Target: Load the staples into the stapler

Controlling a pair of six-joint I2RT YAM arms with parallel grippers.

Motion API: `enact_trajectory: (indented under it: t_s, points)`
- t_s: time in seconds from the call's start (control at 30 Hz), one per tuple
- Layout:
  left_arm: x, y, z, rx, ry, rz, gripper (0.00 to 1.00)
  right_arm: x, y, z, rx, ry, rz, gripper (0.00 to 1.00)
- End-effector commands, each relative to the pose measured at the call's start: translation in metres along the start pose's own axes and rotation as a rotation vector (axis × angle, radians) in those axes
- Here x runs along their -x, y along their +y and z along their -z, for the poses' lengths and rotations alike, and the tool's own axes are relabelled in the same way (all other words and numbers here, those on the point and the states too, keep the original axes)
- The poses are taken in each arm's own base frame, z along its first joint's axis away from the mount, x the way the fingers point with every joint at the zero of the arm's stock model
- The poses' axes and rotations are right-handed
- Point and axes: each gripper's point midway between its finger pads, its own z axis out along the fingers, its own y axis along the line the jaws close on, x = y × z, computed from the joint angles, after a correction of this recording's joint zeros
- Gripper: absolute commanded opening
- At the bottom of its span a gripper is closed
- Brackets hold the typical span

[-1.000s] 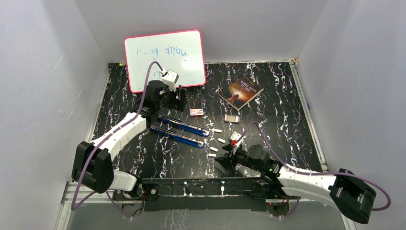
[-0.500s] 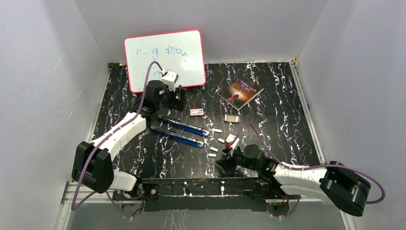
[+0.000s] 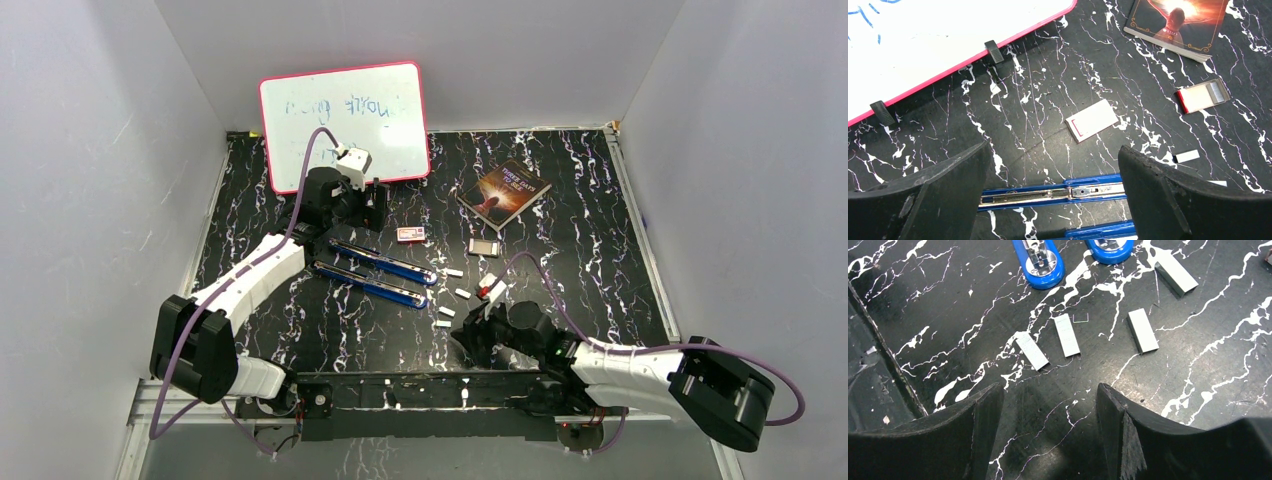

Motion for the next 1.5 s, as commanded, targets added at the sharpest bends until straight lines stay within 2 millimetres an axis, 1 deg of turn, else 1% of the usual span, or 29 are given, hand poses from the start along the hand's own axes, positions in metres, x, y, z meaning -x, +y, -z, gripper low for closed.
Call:
enact_trajectory:
  t_s: [0.0,0.27,0.5,0.67,0.77,0.87,1.13,1.27,1.33,1.47]
  points:
    - [0.008,0.005,0.004,0.013,-0.019,-0.009,0.98,0.014,-0.002,-0.001,-0.031,-0.065,-0.054,0.76]
    - [0.006,0.006,0.002,0.014,-0.011,-0.008,0.98,-0.003,-0.010,-0.002,-0.061,-0.035,-0.028,0.75]
    - [0.007,0.009,0.003,0.017,-0.010,-0.009,0.98,-0.013,-0.001,-0.009,0.009,0.020,0.039,0.73]
    - [0.007,0.011,0.003,0.021,-0.011,-0.009,0.98,-0.013,0.008,-0.012,0.079,0.032,0.113,0.69]
    - [0.007,0.011,0.003,0.021,-0.008,-0.010,0.98,-0.012,0.016,-0.012,0.123,0.022,0.119,0.68]
    - [0.006,0.011,0.003,0.020,-0.006,-0.010,0.98,-0.015,0.021,-0.015,0.156,0.039,0.131,0.68]
    - [0.007,0.011,0.005,0.018,-0.007,-0.012,0.98,-0.015,0.017,-0.028,0.144,0.071,0.194,0.68]
    - [0.007,0.012,0.006,0.021,-0.007,-0.015,0.98,-0.016,0.019,-0.030,0.162,0.084,0.207,0.68]
    - [0.008,0.012,0.007,0.023,-0.008,-0.014,0.98,-0.016,0.023,-0.031,0.185,0.087,0.210,0.66]
    - [0.008,0.012,0.008,0.026,-0.011,-0.014,0.98,-0.020,0.036,-0.031,0.260,0.107,0.210,0.54]
